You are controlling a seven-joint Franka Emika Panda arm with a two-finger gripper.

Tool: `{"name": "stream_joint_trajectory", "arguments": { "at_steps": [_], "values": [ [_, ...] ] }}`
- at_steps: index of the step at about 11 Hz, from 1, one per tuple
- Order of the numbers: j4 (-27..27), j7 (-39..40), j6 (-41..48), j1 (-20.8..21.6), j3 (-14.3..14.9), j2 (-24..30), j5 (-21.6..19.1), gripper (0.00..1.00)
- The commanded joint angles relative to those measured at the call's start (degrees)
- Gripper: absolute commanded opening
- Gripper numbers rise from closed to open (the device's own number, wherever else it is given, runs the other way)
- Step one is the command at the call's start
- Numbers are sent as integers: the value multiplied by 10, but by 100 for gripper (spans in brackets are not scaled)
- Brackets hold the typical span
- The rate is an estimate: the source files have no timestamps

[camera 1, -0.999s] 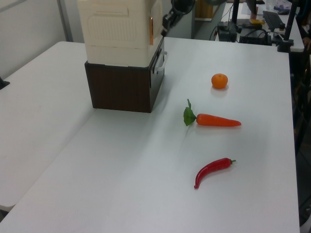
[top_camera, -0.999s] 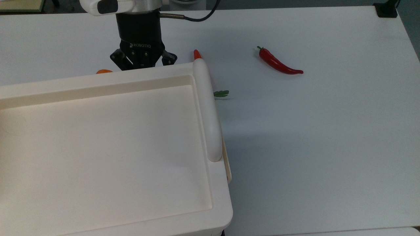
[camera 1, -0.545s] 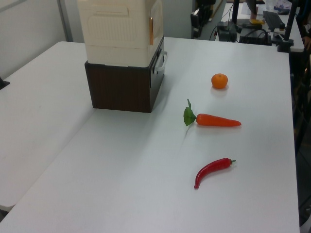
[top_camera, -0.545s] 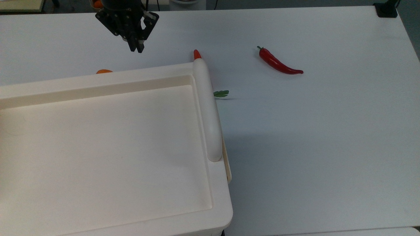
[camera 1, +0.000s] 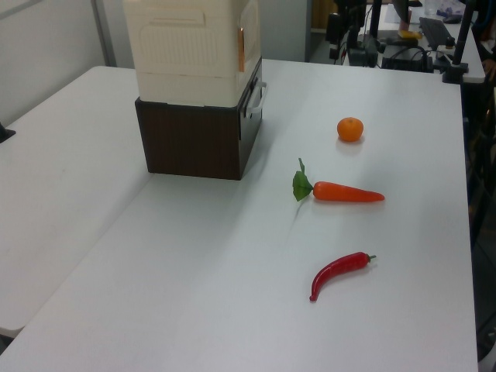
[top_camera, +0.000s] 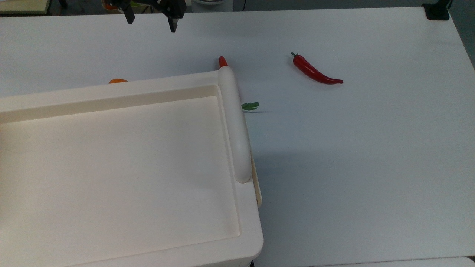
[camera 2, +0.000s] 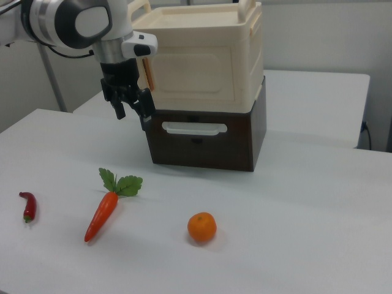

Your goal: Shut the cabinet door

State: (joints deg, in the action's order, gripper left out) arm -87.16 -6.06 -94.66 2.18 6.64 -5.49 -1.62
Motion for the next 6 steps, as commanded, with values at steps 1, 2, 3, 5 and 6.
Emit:
{"name": "stream_joint_trajectory", "arguments": {
  "at_steps": [1, 2, 3, 5, 6],
  "values": [
    [-17, -5, 16, 9, 19, 23, 7, 100],
    [-17, -6, 23, 8, 19, 23, 7, 100],
    [-16, -7, 28, 8, 19, 21, 6, 100],
    [-15, -6, 29, 8, 19, 19, 6, 100],
    [-16, -7, 30, 8, 15, 17, 6, 100]
  ]
}}
